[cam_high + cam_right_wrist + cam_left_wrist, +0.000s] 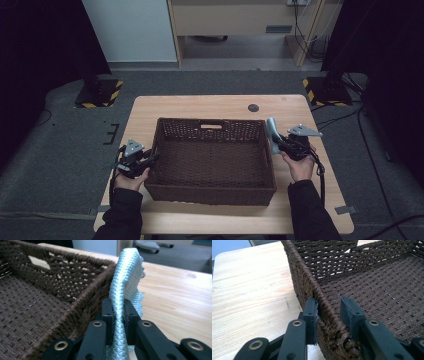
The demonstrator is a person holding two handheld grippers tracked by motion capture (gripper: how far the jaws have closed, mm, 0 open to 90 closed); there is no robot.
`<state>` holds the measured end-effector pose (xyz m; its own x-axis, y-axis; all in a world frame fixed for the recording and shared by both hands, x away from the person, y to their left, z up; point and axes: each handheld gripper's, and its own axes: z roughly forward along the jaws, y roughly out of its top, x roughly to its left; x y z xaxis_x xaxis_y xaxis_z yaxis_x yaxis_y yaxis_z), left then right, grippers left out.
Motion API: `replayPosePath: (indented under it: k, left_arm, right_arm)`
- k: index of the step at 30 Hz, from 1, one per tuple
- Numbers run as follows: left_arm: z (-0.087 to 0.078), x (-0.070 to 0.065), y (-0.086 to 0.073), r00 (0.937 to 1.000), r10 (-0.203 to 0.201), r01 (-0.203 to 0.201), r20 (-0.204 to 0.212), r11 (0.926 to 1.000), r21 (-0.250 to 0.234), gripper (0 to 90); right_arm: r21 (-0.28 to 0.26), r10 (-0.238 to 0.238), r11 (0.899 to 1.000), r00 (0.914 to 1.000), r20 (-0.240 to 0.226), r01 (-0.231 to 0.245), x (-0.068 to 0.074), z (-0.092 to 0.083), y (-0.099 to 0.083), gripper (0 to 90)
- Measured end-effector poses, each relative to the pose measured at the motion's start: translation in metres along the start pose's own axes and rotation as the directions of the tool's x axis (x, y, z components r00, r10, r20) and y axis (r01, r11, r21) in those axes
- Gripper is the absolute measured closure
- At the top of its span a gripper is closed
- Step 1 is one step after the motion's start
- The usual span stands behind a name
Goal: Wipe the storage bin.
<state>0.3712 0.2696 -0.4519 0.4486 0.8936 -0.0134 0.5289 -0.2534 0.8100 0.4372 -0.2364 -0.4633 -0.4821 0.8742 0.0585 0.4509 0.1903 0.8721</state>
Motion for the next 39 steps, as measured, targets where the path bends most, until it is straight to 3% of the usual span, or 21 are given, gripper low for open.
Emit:
replayPosePath:
  k: [4, 9, 12, 16, 19, 23, 26, 28, 33, 39]
  left_arm:
    - [0.000, 0.000, 0.000, 1.0000, 0.001, -0.001, 0.000, 1.0000, 0.001, 66.3]
    - [0.000, 0.000, 0.000, 1.0000, -0.001, 0.001, 0.000, 1.0000, 0.000, 66.0]
    - [0.000, 0.000, 0.000, 1.0000, 0.002, -0.002, 0.000, 1.0000, 0.001, 65.9]
    - [0.000, 0.000, 0.000, 1.0000, 0.001, -0.001, -0.001, 1.0000, 0.000, 65.9]
    - [0.000, 0.000, 0.000, 1.0000, 0.003, -0.003, -0.002, 1.0000, 0.002, 65.9]
    - [0.000, 0.000, 0.000, 1.0000, 0.000, 0.000, -0.003, 1.0000, 0.001, 66.0]
    - [0.000, 0.000, 0.000, 1.0000, 0.001, -0.001, -0.003, 1.0000, 0.002, 66.0]
    - [0.000, 0.000, 0.000, 1.0000, 0.001, -0.001, -0.003, 1.0000, 0.002, 66.0]
    - [0.000, 0.000, 0.001, 1.0000, -0.003, 0.003, -0.007, 1.0000, 0.002, 66.2]
    - [0.001, -0.001, 0.001, 0.9997, -0.015, 0.015, -0.020, 0.9999, 0.004, 67.6]
  right_arm:
    - [0.052, -0.030, 0.998, 0.9994, -0.020, 0.031, 0.004, 0.012, -0.007, 83.1]
    - [0.125, -0.027, 0.992, 0.9989, -0.038, 0.031, 0.003, 0.023, -0.019, 83.1]
    - [0.195, -0.012, 0.981, 0.9988, -0.048, 0.021, 0.002, 0.031, -0.027, 83.0]
    - [0.233, -0.003, 0.972, 0.9975, -0.070, 0.019, 0.003, 0.036, -0.030, 82.9]
    - [0.199, 0.009, 0.980, 0.9972, -0.074, 0.006, 0.001, 0.030, -0.024, 82.9]
    - [0.045, 0.000, 0.999, 0.9976, -0.069, 0.003, -0.001, 0.010, -0.008, 82.9]
    - [-0.054, -0.023, 0.998, 0.9978, -0.062, 0.020, -0.001, -0.003, 0.002, 82.9]
    - [-0.058, -0.039, 0.998, 0.9970, -0.066, 0.036, 0.000, -0.005, 0.004, 82.9]
    - [0.043, -0.048, 0.998, 0.9960, -0.075, 0.052, -0.002, 0.007, -0.006, 82.8]
    - [0.177, -0.015, 0.984, 0.9964, -0.083, 0.029, -0.004, 0.022, -0.023, 82.7]
